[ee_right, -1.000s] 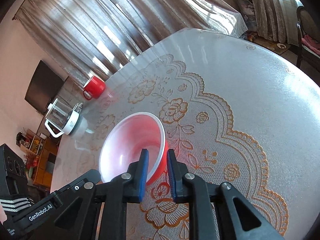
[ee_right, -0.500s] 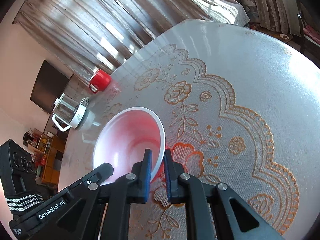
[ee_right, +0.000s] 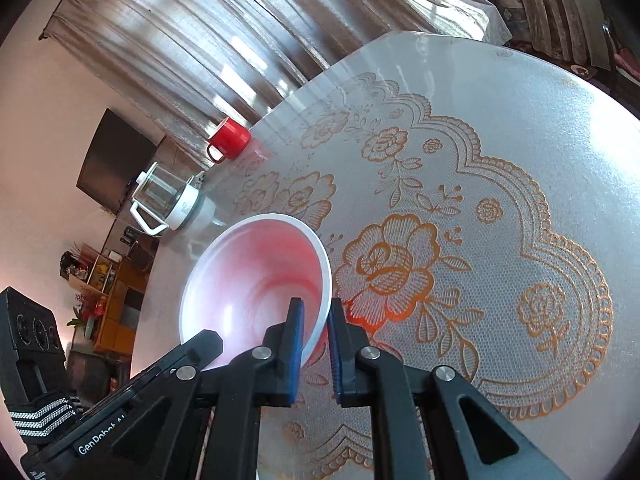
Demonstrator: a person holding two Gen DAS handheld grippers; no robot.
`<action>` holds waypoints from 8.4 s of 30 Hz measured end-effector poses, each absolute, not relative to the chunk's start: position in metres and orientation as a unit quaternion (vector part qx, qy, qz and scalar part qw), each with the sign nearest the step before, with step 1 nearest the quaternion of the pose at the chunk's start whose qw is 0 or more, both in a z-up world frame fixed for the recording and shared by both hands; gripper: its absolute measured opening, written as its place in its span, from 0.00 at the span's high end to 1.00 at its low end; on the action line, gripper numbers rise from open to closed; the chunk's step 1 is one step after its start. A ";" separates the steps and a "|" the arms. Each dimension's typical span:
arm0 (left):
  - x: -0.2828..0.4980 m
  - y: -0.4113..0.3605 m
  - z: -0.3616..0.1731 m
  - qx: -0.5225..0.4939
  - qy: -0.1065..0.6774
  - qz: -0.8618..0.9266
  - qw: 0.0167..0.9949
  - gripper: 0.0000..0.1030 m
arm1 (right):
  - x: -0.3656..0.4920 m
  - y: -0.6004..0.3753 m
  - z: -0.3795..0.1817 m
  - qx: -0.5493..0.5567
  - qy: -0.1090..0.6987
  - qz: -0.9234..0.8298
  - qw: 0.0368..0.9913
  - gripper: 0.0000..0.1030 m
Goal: Organize plates and bowls
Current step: 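Grasp the rim of the red plastic bowl with the right tool, then carry the red plastic bowl with the right tool over the steel basin, then lower the red plastic bowl into the yellow bowl and release, then grasp the rim of the steel basin with the left tool, then carry the steel basin with the left tool onto the plate stack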
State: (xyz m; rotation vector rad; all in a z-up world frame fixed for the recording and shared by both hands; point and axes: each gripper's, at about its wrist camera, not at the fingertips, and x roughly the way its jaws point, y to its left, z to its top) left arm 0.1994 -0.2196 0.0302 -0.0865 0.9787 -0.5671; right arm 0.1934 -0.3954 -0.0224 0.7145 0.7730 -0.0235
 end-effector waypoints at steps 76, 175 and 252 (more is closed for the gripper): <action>0.054 0.126 0.017 -0.225 0.412 -0.052 0.881 0.77 | 0.171 -0.053 -0.008 0.123 0.462 0.289 0.829 0.88; 0.040 0.156 0.014 -0.195 0.392 0.019 0.899 0.57 | 0.157 -0.057 -0.010 0.087 0.439 0.304 0.841 0.74; 0.086 -0.007 0.030 -0.105 0.422 -0.194 0.879 0.82 | 0.141 -0.238 0.015 0.202 0.393 0.134 0.887 0.82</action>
